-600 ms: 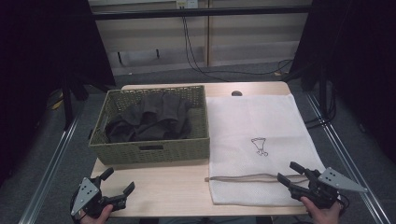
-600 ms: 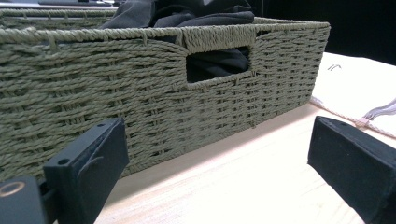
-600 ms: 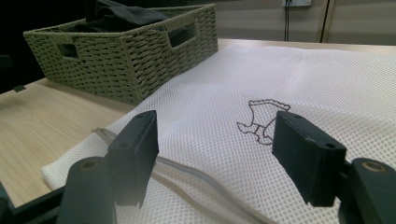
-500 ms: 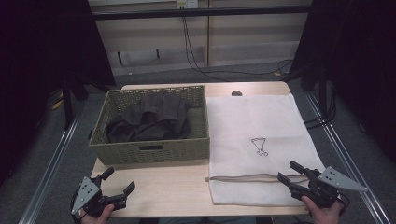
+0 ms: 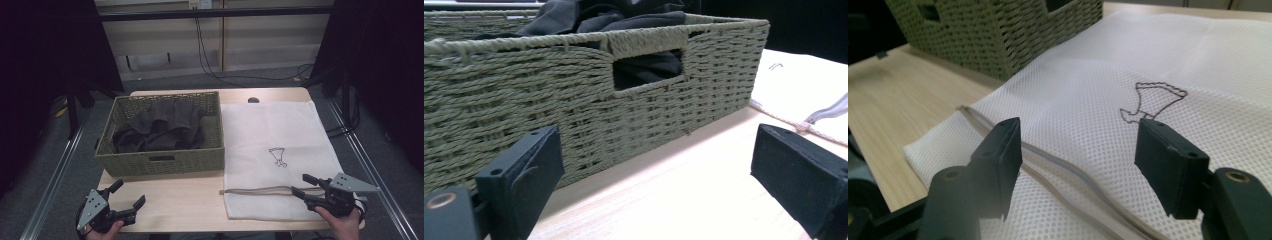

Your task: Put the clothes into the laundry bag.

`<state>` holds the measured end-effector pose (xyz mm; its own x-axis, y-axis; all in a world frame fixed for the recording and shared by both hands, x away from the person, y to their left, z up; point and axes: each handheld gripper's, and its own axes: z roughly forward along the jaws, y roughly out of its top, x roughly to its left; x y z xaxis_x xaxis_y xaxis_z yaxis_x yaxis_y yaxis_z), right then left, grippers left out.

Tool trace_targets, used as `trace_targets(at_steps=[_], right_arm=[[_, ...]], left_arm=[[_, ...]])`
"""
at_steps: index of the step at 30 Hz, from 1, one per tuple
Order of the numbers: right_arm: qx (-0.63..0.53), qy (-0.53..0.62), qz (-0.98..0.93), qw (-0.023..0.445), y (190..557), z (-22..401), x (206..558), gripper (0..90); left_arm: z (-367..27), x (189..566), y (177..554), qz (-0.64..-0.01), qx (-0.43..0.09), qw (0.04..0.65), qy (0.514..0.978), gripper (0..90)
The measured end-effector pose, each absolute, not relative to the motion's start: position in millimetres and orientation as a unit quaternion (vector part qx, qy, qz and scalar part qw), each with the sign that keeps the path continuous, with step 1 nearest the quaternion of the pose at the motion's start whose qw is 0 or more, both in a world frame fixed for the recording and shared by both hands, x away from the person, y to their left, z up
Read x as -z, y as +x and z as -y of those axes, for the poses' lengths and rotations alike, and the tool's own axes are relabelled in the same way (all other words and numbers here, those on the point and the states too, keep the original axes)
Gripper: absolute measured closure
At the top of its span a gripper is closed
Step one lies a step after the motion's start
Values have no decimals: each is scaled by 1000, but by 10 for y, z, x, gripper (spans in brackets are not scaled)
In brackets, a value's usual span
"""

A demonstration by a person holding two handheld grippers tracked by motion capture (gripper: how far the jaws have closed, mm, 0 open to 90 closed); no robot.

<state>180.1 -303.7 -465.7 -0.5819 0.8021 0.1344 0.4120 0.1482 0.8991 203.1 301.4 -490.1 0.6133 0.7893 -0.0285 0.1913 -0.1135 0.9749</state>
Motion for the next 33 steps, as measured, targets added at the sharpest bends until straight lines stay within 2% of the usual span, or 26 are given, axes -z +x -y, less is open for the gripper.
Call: trace_targets(at_steps=[3,9,14,17,21,24,32,33], right_arm=[[-493,405,-750,175,1853,2977,4656,377],[-440,379,-801,146,2098,2835,4642,498],[-429,382,-809,123,2286,2803,4661,527],[-409,385,-819,116,2394,2782,4762,622],[-406,391,-820,103,2383,2807,4886,634],[-393,389,-826,111,2346,2828,4922,616],[-369,376,-843,111,2342,2820,5005,407],[-370,372,-844,109,2345,2818,5007,405]], left_arm=[[-3008,4904,2028,-353,-260,566,699,67],[-3007,4909,2048,-346,-254,565,705,72],[-3003,4911,2065,-346,-237,574,703,72],[-3036,4917,2083,-350,-241,572,701,70],[-3044,4911,2067,-352,-249,569,700,71],[-3046,4911,2063,-354,-248,569,700,71],[-3028,4905,2063,-346,-241,568,707,71],[-3028,4905,2063,-346,-241,568,707,71]])
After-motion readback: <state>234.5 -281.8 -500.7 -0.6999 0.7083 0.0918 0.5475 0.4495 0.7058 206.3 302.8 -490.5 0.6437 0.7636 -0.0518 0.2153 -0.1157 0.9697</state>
